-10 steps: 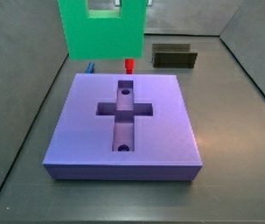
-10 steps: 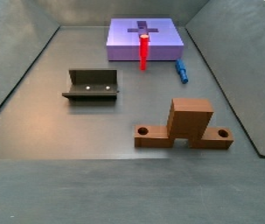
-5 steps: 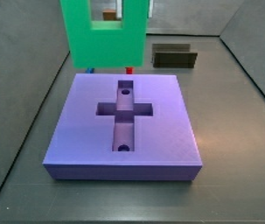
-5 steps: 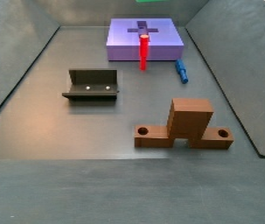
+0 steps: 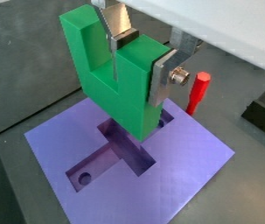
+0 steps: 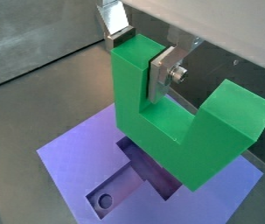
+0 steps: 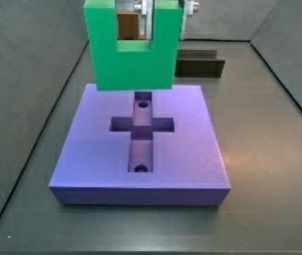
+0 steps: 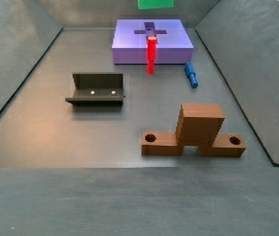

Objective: Pick up the green object. Move up. Place the green object on the fixture. Regrasp the green object. Move to above the board. Insert the green object.
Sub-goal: Insert the green object.

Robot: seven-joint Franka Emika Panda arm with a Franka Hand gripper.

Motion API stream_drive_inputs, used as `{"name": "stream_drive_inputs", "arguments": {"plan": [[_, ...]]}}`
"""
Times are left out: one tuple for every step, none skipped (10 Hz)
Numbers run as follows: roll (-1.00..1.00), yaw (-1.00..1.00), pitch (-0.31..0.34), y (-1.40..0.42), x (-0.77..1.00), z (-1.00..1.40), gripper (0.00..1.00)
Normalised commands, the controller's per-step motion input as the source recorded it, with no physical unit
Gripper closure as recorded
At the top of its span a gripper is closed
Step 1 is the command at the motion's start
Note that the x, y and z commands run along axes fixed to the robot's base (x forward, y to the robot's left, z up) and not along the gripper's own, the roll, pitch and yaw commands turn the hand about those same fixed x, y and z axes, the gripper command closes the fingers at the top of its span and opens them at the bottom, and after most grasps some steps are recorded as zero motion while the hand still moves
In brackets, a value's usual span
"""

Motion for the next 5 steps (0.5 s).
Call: {"name": "stream_drive_inputs", "arguments": {"plan": [[0.06,0.0,0.0,-0.05,0.1,-0.2,1.0],[0.05,0.0,0.0,-0.05,0.09,-0.16,1.0],[0.04,0.0,0.0,-0.05,0.11,-0.13,1.0],[0.04,0.0,0.0,-0.04,0.12,-0.14,1.0],[0.04,0.0,0.0,-0.03,0.11,-0.17,1.0]]}}
